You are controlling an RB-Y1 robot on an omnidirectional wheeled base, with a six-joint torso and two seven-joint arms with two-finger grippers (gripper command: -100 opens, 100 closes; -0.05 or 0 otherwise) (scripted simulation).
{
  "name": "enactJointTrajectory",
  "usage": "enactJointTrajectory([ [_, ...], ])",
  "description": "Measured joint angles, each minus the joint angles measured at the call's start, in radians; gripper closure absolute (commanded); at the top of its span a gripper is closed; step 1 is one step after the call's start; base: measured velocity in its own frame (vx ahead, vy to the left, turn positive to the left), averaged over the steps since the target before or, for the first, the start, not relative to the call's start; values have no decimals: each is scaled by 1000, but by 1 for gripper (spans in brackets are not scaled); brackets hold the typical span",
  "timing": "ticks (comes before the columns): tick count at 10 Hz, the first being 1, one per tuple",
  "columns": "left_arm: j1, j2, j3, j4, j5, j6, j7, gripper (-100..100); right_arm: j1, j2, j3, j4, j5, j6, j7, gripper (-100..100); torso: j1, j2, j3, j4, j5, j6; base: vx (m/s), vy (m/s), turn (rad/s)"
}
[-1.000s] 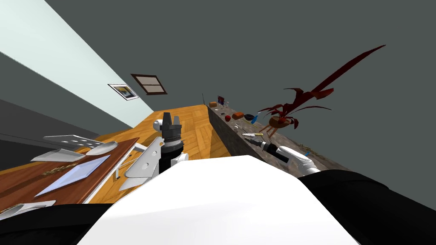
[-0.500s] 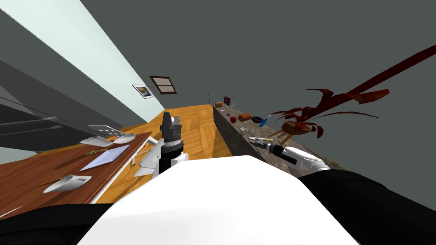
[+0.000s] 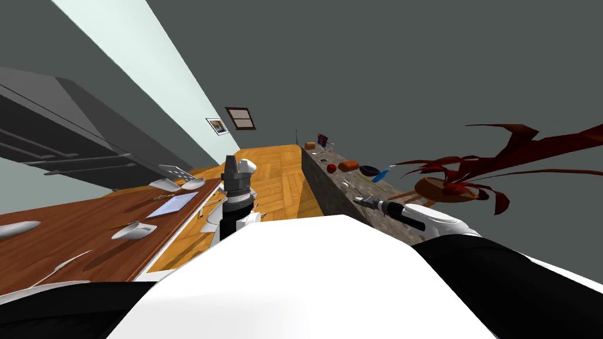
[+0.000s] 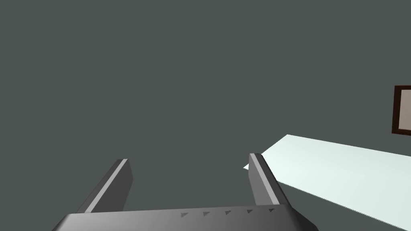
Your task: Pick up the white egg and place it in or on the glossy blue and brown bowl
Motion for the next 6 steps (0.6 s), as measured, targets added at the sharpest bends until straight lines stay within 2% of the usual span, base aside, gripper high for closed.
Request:
enactJointTrajectory([
  [1,0,0,0,0,0,0,0,0,7,-18,4,13,6,7,12,-100,0,-1,0,0,0,0,115,42,189],
  [3,0,0,0,0,0,0,0,0,3,-54,16,58,18,6,33,-100,0,-5,-3,-1,0,0,185,66,246],
  [4,0,0,0,0,0,0,0,0,9,-66,14,69,21,6,45,-100,0,-7,-4,-2,0,0,196,46,152],
  [5,0,0,0,0,0,0,0,0,6,-70,15,73,24,7,52,-100,0,-7,-4,-2,0,0,85,18,28],
  [6,0,0,0,0,0,0,0,0,5,-70,15,74,24,8,53,0,-1,-1,-1,-1,0,1,17,3,-2],
])
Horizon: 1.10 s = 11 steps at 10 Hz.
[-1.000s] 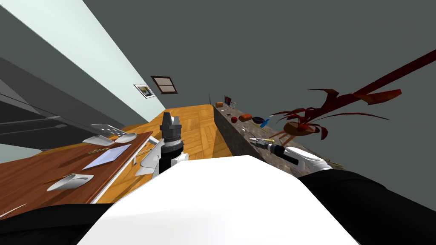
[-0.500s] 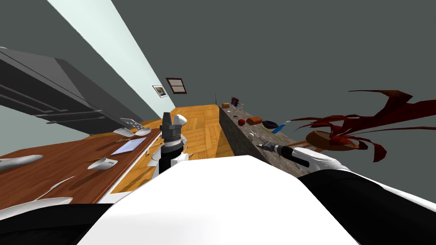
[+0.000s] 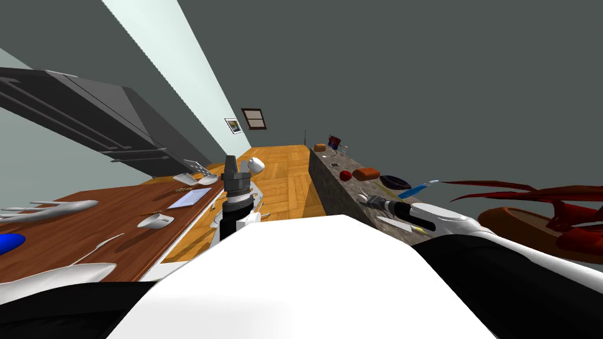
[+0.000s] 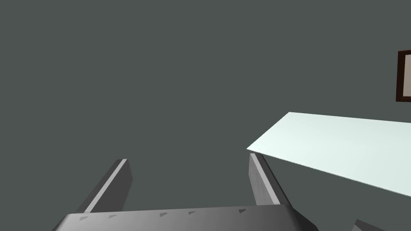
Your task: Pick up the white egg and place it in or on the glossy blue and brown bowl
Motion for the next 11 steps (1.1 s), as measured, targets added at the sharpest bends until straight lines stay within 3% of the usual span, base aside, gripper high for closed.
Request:
enactJointTrajectory([
  [1,0,0,0,0,0,0,0,0,0,0,0,0,0,0,0,-100,-1,5,3,1,0,0,29,-13,95],
  [3,0,0,0,0,0,0,0,0,-12,44,11,23,7,6,21,-100,-4,6,4,2,-1,0,29,-25,70],
  [4,0,0,0,0,0,0,0,0,-14,46,12,25,8,6,24,100,-3,7,4,2,-1,0,0,0,0],
  [8,0,0,0,0,0,0,0,0,-14,46,11,24,8,6,24,100,-2,8,5,2,-1,0,0,0,0],
  [9,0,0,0,0,0,0,0,0,-14,46,12,24,8,6,24,0,-2,8,5,2,-1,0,0,0,0],
  [10,0,0,0,0,0,0,0,0,-14,46,12,24,8,6,24,100,-2,8,5,2,-1,0,-20,12,-89],
  [11,0,0,0,0,0,0,0,0,-11,31,9,17,5,4,17,100,-1,10,6,2,0,1,-34,30,-117],
])
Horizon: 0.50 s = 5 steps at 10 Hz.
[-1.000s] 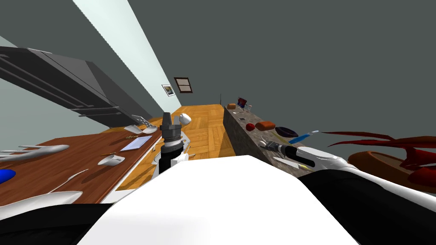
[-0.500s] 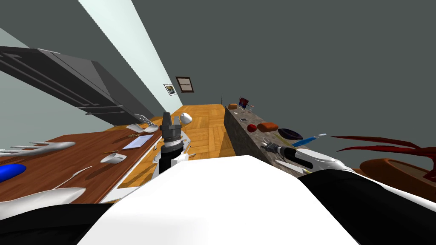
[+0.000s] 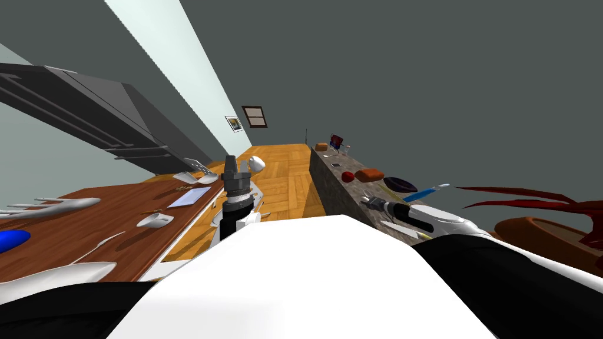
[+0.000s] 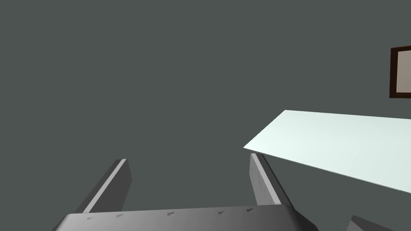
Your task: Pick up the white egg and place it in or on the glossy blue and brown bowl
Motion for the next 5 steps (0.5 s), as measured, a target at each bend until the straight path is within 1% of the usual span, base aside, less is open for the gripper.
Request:
enactJointTrajectory([
  [1,0,0,0,0,0,0,0,0,4,-18,-4,-8,-2,-3,-8,100,1,1,1,0,0,0,-16,16,-27],
  [2,0,0,0,0,0,0,0,0,5,-19,-5,-9,-3,-4,-10,0,1,1,1,0,0,0,0,0,0],
  [3,0,0,0,0,0,0,0,0,5,-19,-4,-8,-3,-4,-10,100,0,0,0,0,0,-1,87,2,38],
  [4,0,0,0,0,0,0,0,0,5,-7,-22,-12,-5,-7,-5,100,0,-6,-3,0,0,-3,124,13,43],
  [5,0,0,0,0,0,0,0,0,0,-15,-32,-20,-9,-5,-12,100,2,-10,-5,-1,1,-3,102,9,30],
])
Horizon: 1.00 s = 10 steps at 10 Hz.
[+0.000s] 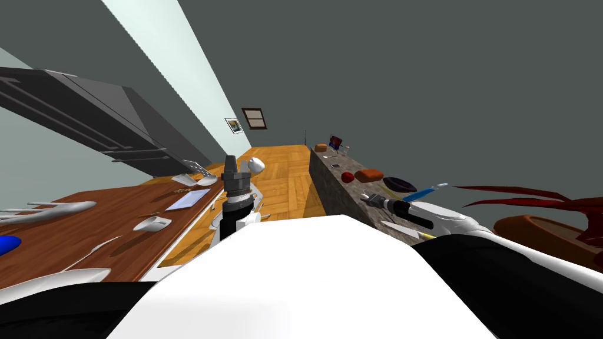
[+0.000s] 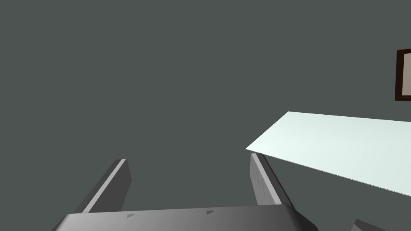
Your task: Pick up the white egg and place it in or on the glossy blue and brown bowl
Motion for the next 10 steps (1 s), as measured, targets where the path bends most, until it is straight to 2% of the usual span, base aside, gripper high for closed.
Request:
enactJointTrajectory([
  [2,0,0,0,0,0,0,0,0,-19,-7,-9,-8,-2,5,-15,100,0,1,1,0,0,0,62,0,18],
  [3,0,0,0,0,0,0,0,0,-39,-9,-12,7,-2,-8,-18,100,-1,3,1,0,0,1,77,-47,9],
  [4,0,0,0,0,0,0,0,0,-56,-24,-26,24,-7,-26,-30,100,-3,2,1,1,1,1,89,-98,18],
  [6,0,0,0,0,0,0,0,0,-67,-64,-50,36,-13,-32,-59,100,-8,3,2,1,0,2,59,-110,21],
  [7,0,0,0,0,0,0,0,0,-54,-84,-70,41,-19,-37,-67,100,-8,5,3,1,-1,3,38,-96,8],
  [10,0,0,0,0,0,0,0,0,-58,-140,-80,92,-29,-61,-97,100,-8,8,4,2,-1,3,18,-83,18],
])
